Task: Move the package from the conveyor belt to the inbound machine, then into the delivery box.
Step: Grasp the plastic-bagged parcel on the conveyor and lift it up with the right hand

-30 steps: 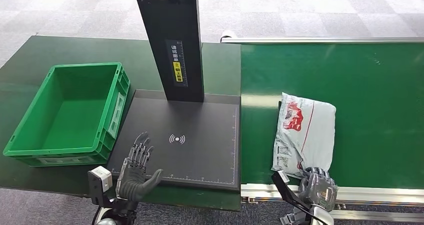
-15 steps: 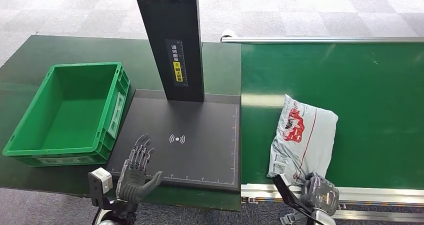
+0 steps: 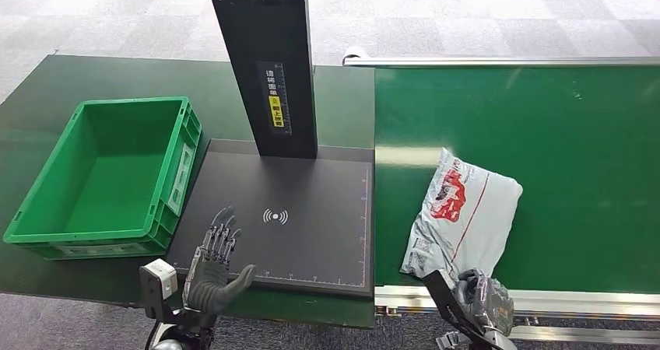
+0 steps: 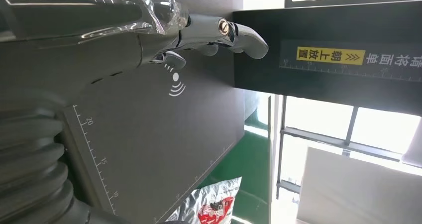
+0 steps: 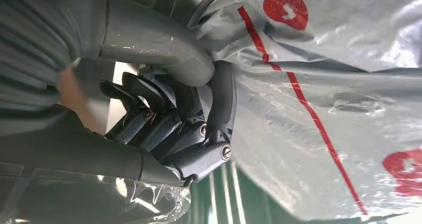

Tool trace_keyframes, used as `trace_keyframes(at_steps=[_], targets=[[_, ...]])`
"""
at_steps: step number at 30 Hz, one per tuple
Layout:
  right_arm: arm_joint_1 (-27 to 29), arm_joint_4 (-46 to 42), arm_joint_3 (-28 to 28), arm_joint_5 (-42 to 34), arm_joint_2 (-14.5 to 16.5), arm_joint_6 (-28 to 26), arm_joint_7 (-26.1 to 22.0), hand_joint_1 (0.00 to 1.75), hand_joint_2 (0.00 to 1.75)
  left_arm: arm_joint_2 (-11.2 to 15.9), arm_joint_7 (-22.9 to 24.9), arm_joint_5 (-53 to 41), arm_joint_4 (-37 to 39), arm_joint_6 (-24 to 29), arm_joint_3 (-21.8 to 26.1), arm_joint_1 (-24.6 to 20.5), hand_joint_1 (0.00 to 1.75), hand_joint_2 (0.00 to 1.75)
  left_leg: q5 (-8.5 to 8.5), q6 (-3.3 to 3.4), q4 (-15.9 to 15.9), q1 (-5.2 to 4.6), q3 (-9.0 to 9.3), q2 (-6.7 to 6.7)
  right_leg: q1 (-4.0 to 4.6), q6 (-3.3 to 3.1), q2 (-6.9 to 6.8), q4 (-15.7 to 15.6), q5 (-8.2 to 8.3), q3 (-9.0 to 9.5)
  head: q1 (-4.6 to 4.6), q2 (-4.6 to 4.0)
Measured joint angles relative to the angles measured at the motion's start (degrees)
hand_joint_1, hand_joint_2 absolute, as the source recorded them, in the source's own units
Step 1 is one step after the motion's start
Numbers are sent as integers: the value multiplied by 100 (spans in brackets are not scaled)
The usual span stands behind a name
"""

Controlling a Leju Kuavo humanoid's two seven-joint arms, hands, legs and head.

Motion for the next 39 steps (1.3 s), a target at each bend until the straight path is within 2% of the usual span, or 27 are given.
trace_keyframes(at_steps=[3, 5, 7, 11, 14, 16, 18, 20, 25, 27, 30, 34, 39], targets=[[439, -1037, 402, -1741, 223, 1303, -581, 175, 175, 8, -145, -32, 24, 73, 15, 2, 0, 175, 0, 0, 0, 0, -8, -1, 0, 0, 0, 1, 0, -8, -4, 0], [668, -1815, 828, -2550, 253, 1633, -595, 175, 175, 18, -270, -94, 25, 133, 26, 4, 0, 175, 0, 0, 0, 0, -13, 0, 0, -1, 0, 1, 0, -13, -4, 0], [758, -2503, 1187, -3050, 160, 1727, -503, 175, 175, 37, -371, -149, 25, 174, 44, 2, 0, 175, 1, -1, -1, 0, -14, 2, 0, -2, 1, 1, -1, -14, -1, 0], [794, -3358, 1648, -3323, -29, 1783, -398, 175, 175, 79, -437, -184, 25, 186, 84, -8, 0, 175, 1, 0, 0, -2, -13, 3, -2, -1, 0, 1, -1, -12, -1, 0], [631, -3625, 1972, -2737, -264, 1491, -467, 175, 175, 125, -600, -345, 17, 417, 129, -36, 0, 175, 2, -1, -1, -2, -30, 9, -2, -4, 4, 4, 6, -11, -1, 0], [100, -3648, 2416, -1760, -601, 1360, -376, 175, 175, 194, -689, -460, -22, 576, 237, -136, 0, 175, 5, -4, -1, -2, -28, 40, -2, -11, 28, 5, 20, -22, -2, 0], [-551, -3605, 2913, -1181, -915, 1420, -182, 175, 175, 255, -653, -507, -92, 544, 402, -267, 0, 175, 14, -5, 0, -1, -15, 54, -1, -14, 40, 5, 28, -26, -2, 0], [-989, -3557, 3278, -1179, -1139, 1432, -66, 175, 175, 282, -620, -552, -158, 468, 543, -334, 0, 175, 22, -4, 1, 0, -11, 32, 1, -14, 22, 5, 28, -23, -2, 0], [-1623, -3407, 3918, -1273, -1565, 1376, -9, 175, 175, 299, -687, -618, -240, 491, 759, -346, 0, 175, 25, -6, 0, 3, -39, 22, 5, -15, 15, 11, 30, -31, -2, 0], [-2138, -3188, 4250, -1375, -1685, 1436, -9, 175, 175, 313, -757, -560, -264, 543, 844, -352, 0, 175, 26, -6, 1, 3, -40, 34, 4, -16, 23, 12, 33, -40, -1, 0], [-3010, -2892, 4770, -1513, -1735, 1659, 99, 175, 175, 345, -806, -460, -272, 575, 943, -382, 0, 175, 31, -7, 1, 4, -37, 30, 5, -17, 20, 12, 34, -40, -1, 0], [-4034, -2517, 5470, -1763, -1601, 2026, 331, 175, 175, 373, -814, -429, -265, 588, 1005, -441, 0, 175, 33, -9, 1, 7, -35, 29, 10, -18, 20, 14, 34, -41, -2, 0], [-4790, -2054, 6117, -2184, -1335, 2255, 442, 175, 175, 390, -825, -419, -246, 647, 1051, -494, 0, 175, 33, -9, 0, 9, -40, 23, 13, -19, 16, 15, 32, -40, 0, 0]])
